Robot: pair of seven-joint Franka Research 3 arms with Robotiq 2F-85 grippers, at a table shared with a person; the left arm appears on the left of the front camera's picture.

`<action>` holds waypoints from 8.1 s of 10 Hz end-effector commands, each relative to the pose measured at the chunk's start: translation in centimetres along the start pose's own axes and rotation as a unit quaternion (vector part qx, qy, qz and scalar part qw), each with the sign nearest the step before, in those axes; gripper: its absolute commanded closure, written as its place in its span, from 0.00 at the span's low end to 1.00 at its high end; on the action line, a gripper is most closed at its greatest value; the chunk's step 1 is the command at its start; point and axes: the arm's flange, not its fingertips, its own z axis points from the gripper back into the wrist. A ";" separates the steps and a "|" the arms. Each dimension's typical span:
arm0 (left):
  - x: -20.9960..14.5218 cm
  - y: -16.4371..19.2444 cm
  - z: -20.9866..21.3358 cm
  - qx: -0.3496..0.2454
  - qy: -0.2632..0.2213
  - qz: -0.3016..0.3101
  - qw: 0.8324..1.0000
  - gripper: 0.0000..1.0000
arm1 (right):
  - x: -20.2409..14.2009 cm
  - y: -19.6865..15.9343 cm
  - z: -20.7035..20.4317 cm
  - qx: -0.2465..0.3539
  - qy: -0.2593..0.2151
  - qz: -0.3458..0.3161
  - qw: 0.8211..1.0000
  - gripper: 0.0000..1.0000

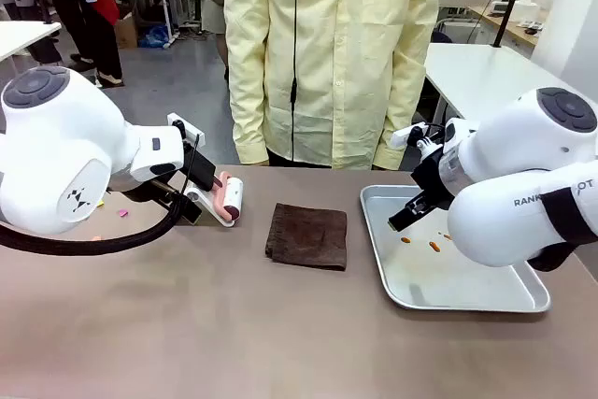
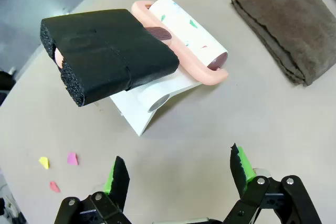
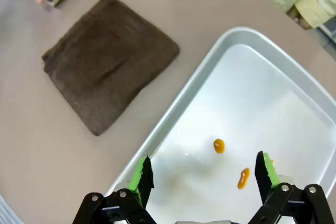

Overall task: Clean the surface of the table.
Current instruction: Hold the Lint Roller with your left hand and the towel with your right hand.

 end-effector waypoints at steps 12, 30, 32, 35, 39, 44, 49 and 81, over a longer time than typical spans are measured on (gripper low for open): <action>0.0 0.0 0.0 0.000 0.000 0.000 1.000 0.00 | 0.0 0.0 0.0 0.000 0.000 0.000 1.000 0.00; -12.7 16.0 13.6 -0.388 -0.113 0.438 0.803 0.00 | -19.1 -12.8 11.1 0.422 -0.006 -0.547 0.723 0.00; -15.8 18.2 13.7 -0.365 -0.145 0.503 0.770 0.00 | -24.2 -14.4 11.7 0.413 -0.098 -0.598 0.680 0.00; -21.9 18.0 12.8 -0.318 -0.173 0.596 0.716 0.00 | -28.7 -16.1 12.5 0.403 -0.136 -0.630 0.649 0.00; -21.8 25.4 12.5 -0.310 -0.154 0.619 0.705 0.00 | -29.8 -23.8 13.3 0.391 -0.124 -0.649 0.641 0.00; -21.7 25.5 12.1 -0.307 -0.155 0.624 0.702 0.00 | -29.9 -23.8 13.1 0.387 -0.122 -0.648 0.644 0.00; -9.1 23.2 11.8 -0.313 -0.057 0.486 0.814 0.00 | -14.3 -17.8 12.9 0.260 -0.058 -0.523 0.810 0.00; 7.3 17.8 -3.5 -0.346 0.120 0.350 0.862 0.00 | 10.7 5.9 -13.6 0.102 0.174 -0.387 0.900 0.00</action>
